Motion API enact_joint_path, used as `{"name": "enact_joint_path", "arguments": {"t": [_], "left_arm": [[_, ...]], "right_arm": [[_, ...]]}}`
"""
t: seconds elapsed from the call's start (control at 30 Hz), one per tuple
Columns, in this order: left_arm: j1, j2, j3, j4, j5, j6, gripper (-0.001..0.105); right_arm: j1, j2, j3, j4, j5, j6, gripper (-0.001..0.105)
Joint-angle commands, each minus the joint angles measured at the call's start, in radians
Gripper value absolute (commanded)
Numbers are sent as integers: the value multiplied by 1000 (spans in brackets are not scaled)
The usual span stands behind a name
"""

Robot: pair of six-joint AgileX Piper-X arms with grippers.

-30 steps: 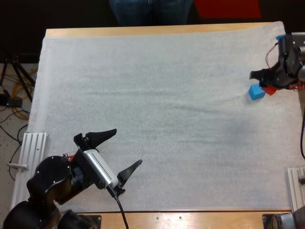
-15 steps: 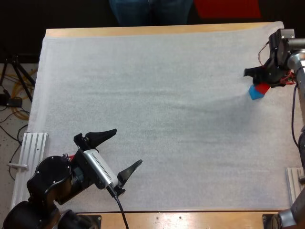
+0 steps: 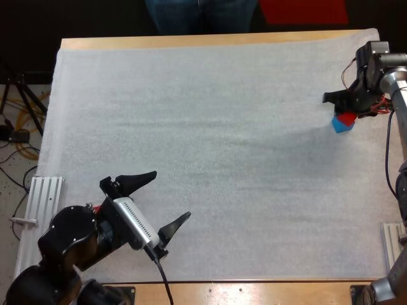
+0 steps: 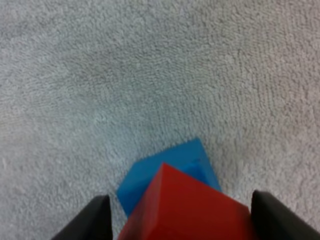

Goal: Stack red cube on blue cube

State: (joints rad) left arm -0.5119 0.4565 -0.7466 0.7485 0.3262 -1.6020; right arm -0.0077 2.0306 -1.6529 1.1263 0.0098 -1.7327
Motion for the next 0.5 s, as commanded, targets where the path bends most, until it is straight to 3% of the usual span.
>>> {"name": "enact_joint_path", "arguments": {"t": [0.0,0.23,0.47], "left_arm": [[-2,11,-7,-15,-10,0,87],[-2,29,-7,-18,-10,0,87],[-2,29,-7,-23,-10,-10,87]], "right_arm": [[2,2,-12,-3,-10,4,34],[12,13,-11,10,-18,6,35],[39,13,-11,-4,-10,3,67]]}}
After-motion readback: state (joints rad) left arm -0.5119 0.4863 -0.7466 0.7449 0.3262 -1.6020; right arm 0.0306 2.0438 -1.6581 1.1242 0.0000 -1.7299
